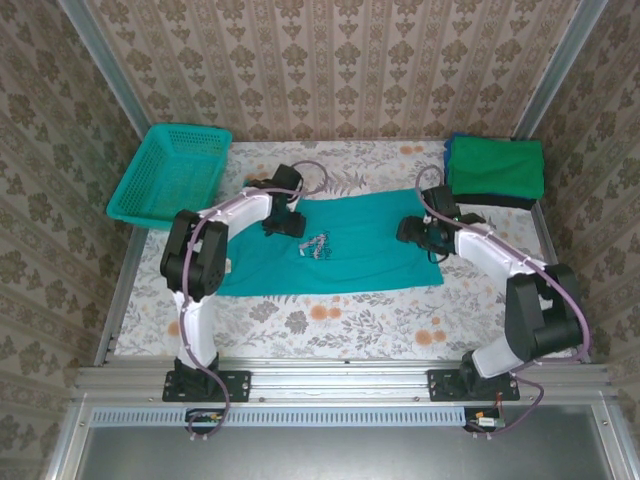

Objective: Fold and stack the t-shirts

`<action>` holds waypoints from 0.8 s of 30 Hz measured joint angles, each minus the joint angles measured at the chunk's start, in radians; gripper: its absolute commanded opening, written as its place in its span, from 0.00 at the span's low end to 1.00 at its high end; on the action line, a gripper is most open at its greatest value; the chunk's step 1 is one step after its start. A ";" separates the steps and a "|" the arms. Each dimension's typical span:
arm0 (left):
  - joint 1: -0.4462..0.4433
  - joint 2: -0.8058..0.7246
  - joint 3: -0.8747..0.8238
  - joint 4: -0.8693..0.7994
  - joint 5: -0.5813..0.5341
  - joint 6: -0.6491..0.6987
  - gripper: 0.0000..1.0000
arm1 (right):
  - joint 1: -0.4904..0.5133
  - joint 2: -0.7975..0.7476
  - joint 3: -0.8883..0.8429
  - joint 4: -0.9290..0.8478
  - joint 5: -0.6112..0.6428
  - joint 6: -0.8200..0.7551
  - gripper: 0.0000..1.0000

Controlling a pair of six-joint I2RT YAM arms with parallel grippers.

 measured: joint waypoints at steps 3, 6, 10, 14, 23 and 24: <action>0.058 -0.014 0.023 -0.011 0.013 0.012 0.65 | -0.037 0.116 0.120 -0.011 0.006 -0.022 0.72; 0.136 0.008 0.137 -0.036 0.021 0.013 0.66 | -0.066 0.254 0.260 -0.035 0.019 -0.041 0.72; 0.209 0.099 0.354 -0.045 0.020 0.014 0.66 | -0.082 0.410 0.434 -0.090 0.042 -0.067 0.71; 0.227 0.254 0.555 -0.079 0.017 0.016 0.66 | -0.084 0.526 0.586 -0.155 0.060 -0.087 0.72; 0.233 0.457 0.695 -0.171 0.032 0.016 0.67 | -0.097 0.702 0.805 -0.267 0.061 -0.127 0.72; 0.235 0.457 0.708 -0.175 0.032 0.016 0.68 | -0.099 0.710 0.814 -0.276 0.064 -0.128 0.72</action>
